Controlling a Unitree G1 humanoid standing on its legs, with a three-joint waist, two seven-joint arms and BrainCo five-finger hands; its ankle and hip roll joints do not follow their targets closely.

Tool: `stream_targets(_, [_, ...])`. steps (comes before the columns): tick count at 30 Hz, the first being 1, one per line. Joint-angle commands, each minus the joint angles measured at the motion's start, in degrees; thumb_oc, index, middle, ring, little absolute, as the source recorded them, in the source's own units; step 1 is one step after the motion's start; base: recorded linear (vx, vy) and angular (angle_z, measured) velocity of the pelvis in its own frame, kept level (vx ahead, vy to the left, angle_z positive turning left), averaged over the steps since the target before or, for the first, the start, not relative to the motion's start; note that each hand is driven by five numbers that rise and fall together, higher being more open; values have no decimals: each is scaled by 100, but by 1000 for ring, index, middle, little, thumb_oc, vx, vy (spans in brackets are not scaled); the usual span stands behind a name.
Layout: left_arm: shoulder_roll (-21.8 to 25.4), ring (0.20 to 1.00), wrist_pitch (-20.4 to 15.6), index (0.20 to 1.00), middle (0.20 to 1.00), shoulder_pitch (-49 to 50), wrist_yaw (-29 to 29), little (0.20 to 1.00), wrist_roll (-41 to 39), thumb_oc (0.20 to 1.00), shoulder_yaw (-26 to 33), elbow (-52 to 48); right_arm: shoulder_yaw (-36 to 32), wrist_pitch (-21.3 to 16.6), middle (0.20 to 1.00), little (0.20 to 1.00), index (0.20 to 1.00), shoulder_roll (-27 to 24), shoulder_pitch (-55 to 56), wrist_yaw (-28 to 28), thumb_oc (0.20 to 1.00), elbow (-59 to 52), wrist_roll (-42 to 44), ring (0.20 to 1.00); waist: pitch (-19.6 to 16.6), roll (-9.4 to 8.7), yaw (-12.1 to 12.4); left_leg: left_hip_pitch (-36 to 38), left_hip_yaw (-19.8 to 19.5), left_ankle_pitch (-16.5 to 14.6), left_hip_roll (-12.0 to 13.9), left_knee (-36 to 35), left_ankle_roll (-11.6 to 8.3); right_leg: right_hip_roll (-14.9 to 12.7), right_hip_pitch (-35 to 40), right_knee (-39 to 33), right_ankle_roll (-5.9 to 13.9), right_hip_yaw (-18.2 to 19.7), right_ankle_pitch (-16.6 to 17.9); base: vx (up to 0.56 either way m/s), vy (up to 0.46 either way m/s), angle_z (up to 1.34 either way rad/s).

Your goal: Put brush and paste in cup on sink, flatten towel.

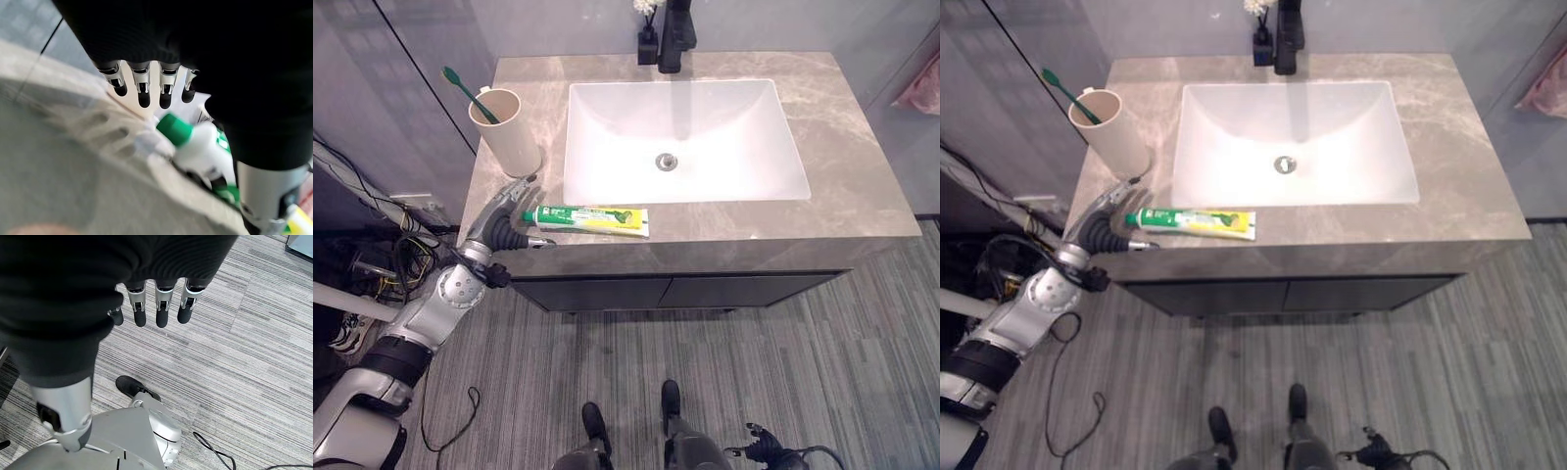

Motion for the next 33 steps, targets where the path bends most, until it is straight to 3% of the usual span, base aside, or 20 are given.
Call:
stream_targets(1, [-1,1000,-136,1000,1000,-683,50,1000,-295,1000,183,168,238,33,1000,1000,1000,-189,-183,1,1000,-40,127,1000,174,35,-116,-9,-480,286,636,40,-782,-736,-159,50,777,-123,540,-4,-13,-3])
stream_targets(14, [-75,1000,-88,1000,1000,-967,-189,1000,-454,1000,-175,282,193,47,1000,1000,1000,-259,-175,1,1000,-37,197,1000,248,146,-173,-21,-400,305,653,40,-793,-705,-254,50,761,-39,541,1,-1,0])
stream_targets(15, [-59,947,-73,947,947,-1045,-216,947,-436,947,-267,311,189,47,1000,1000,1000,-269,-165,4,1000,-33,208,1000,253,158,-187,-22,-394,305,659,40,-794,-703,-259,50,760,-33,537,4,-7,-7])
stream_targets(16, [-60,705,-74,705,705,-1053,-215,705,-437,705,-275,316,185,47,1000,1000,1000,-267,-165,4,1000,-33,208,1000,254,156,-183,-22,-393,305,659,40,-794,-703,-259,50,760,-32,537,6,-15,-5])
stream_targets(17, [-33,533,-62,533,533,-1115,-243,533,-402,533,-346,337,182,44,1000,1000,1000,-273,-150,-3,1000,-43,216,1000,258,160,-200,-17,-380,303,667,40,-794,-698,-262,50,762,-28,540,0,0,0])
stream_targets(19, [-34,492,-64,492,492,-1121,-242,492,-402,492,-352,341,179,44,1000,1000,1000,-272,-149,-3,1000,-43,215,1000,259,159,-196,-16,-379,303,668,40,-795,-697,-262,50,762,-28,541,0,0,0])
stream_targets(20, [26,200,-41,200,200,-1149,-316,200,-329,200,-464,354,172,42,1000,1000,1000,-277,-140,-4,1000,-33,226,1000,267,167,-207,-5,-368,301,677,40,-794,-684,-272,50,758,-17,547,0,0,0])
stream_targets(23, [89,200,-25,200,200,-1171,-402,200,-229,200,-577,331,164,43,1000,1000,1000,-282,-142,1,1000,-29,231,1000,268,174,-218,-2,-359,297,683,40,-790,-679,-276,50,756,-15,550,0,0,0])
stream_targets(27, [723,200,-146,200,200,-1722,-625,200,1036,200,-1517,159,153,-7,1000,1000,1000,-312,-137,-10,1000,5,224,1000,291,188,-206,45,-353,253,697,40,-796,-663,-223,50,767,-33,515,1,-7,-2])
stream_targets(33, [891,200,-206,200,200,-1883,-560,200,1868,200,-2087,156,115,-42,1000,1000,1000,-295,-146,-74,1000,89,311,1000,255,141,-201,126,-358,235,706,40,-786,-670,-146,50,757,-47,486,-2,-2,-1])
